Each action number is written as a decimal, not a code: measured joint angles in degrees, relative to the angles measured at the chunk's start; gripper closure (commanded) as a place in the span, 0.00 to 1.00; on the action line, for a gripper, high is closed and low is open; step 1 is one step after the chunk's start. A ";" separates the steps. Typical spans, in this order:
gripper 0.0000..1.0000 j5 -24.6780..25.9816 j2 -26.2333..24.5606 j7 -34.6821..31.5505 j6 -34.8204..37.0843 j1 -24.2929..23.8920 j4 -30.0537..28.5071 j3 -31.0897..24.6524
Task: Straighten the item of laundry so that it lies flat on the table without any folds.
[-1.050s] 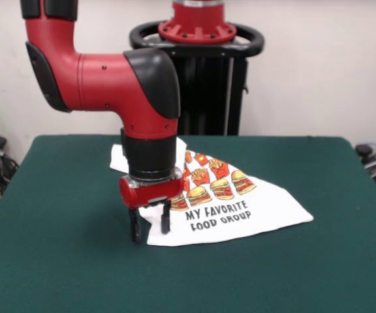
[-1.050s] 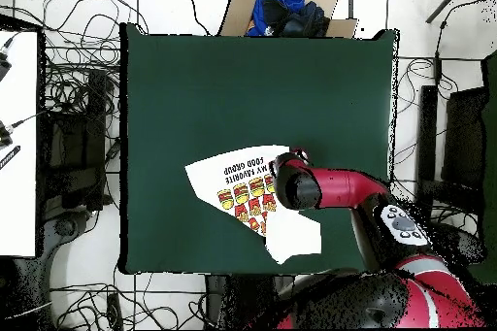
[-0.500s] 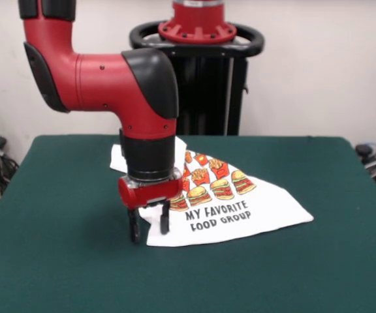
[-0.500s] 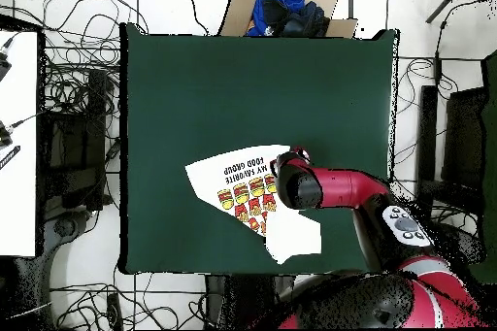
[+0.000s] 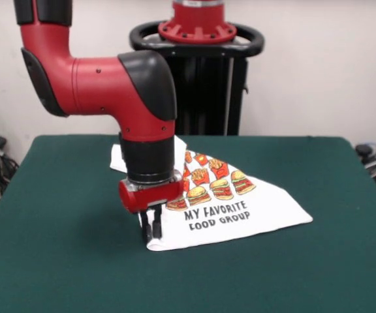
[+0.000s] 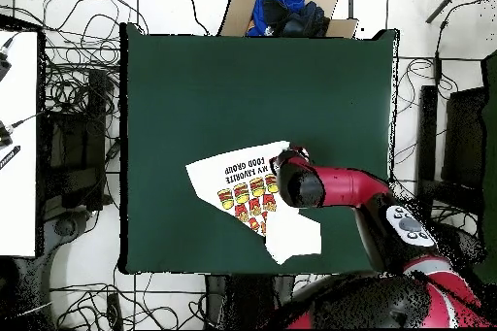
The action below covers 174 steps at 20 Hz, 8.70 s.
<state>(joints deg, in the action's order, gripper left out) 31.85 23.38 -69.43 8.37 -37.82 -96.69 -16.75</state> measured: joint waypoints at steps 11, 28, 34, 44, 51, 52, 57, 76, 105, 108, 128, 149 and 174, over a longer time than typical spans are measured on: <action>1.00 0.00 -0.53 0.00 0.61 -2.29 -0.09 -2.26; 1.00 1.16 -0.44 0.00 0.59 -2.74 0.25 -3.59; 1.00 1.16 0.03 0.00 0.59 -3.70 0.57 -6.06; 1.00 2.12 1.83 0.00 0.61 -4.28 1.81 -7.47; 1.00 3.84 2.81 0.00 0.61 -3.99 3.95 -7.47; 1.00 3.92 3.00 0.00 0.61 -3.99 4.53 -7.47; 1.00 3.96 3.44 0.00 0.61 -4.08 5.67 -7.51; 1.00 3.96 3.50 0.00 4.28 -4.38 10.41 -7.56; 1.00 3.70 10.01 0.70 35.23 -7.40 6.95 -8.93; 1.00 3.70 9.30 1.58 38.41 -7.61 7.00 -8.95; 0.00 6.51 0.17 2.16 49.27 -4.55 9.43 -8.87; 0.00 11.05 -0.11 2.16 60.98 -1.04 12.00 -8.80; 0.00 18.10 -3.81 2.16 60.98 1.47 16.27 -6.43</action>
<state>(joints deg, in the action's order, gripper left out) 49.95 19.57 -67.27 69.35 -36.35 -80.42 -23.18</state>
